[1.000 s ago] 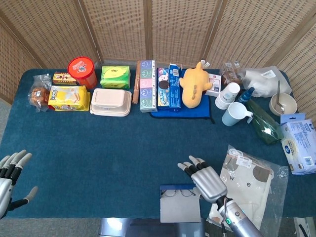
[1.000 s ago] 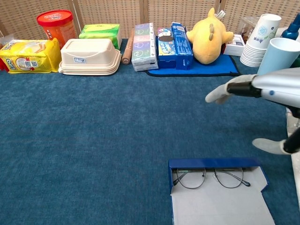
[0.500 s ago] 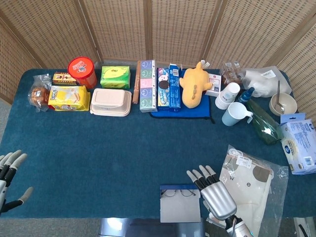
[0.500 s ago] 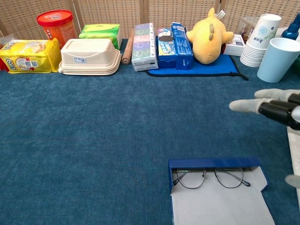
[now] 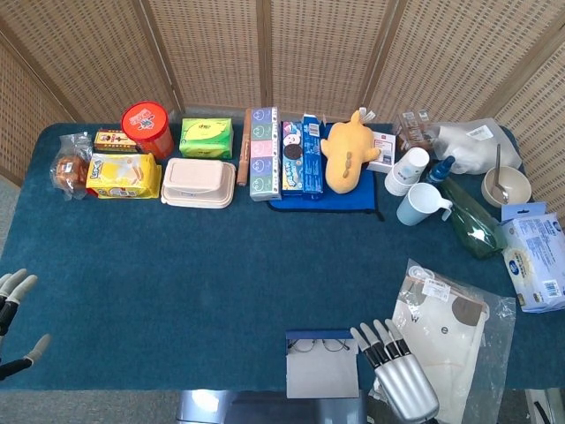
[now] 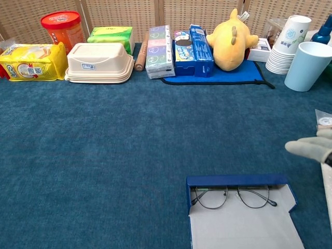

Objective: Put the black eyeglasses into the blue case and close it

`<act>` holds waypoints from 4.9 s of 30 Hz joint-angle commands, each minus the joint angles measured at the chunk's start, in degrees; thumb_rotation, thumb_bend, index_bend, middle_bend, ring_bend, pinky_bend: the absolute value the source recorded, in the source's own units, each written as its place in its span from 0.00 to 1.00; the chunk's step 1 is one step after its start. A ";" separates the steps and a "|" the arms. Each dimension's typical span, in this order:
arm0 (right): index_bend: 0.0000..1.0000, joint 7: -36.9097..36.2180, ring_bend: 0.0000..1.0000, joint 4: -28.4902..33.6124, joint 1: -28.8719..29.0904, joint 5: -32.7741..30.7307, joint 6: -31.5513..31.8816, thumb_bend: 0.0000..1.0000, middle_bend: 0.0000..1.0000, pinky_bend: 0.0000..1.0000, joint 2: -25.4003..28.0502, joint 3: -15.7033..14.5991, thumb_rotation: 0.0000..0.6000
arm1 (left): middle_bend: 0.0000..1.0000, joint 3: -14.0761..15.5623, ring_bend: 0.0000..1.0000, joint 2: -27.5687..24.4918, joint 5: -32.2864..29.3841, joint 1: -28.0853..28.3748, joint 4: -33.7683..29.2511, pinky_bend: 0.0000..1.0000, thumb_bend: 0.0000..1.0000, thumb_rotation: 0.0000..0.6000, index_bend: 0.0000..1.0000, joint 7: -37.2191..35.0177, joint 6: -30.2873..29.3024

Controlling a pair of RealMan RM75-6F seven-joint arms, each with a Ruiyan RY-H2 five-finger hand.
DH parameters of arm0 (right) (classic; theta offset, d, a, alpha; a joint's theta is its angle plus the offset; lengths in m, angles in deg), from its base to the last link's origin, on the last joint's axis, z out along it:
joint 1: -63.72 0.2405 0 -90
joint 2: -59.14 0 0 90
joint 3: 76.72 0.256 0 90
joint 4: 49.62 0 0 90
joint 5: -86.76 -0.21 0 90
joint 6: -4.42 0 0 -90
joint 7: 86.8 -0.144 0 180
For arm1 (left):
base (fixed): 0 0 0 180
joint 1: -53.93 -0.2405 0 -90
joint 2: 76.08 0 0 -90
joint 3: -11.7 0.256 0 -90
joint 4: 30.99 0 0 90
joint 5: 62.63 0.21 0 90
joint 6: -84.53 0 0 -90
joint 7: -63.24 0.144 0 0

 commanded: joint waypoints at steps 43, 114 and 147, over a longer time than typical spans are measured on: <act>0.00 -3.69 0.00 -22.67 -13.57 12.69 -6.37 0.13 0.00 0.01 -15.59 6.54 1.00 | 0.06 0.67 0.00 1.97 1.77 -5.02 10.71 0.00 0.27 1.00 0.00 -9.05 -8.96; 0.55 -0.98 0.00 -13.11 -7.40 8.56 -17.55 0.35 0.16 0.02 -12.90 14.84 1.00 | 0.06 0.90 0.00 3.73 0.89 -6.60 14.14 0.00 0.27 1.00 0.00 -10.78 -8.92; 0.61 3.03 0.04 -2.55 -2.62 0.51 -24.56 0.35 0.20 0.03 -11.81 20.34 1.00 | 0.06 0.63 0.00 4.50 0.47 -5.53 13.63 0.00 0.26 1.00 0.00 -10.06 -6.65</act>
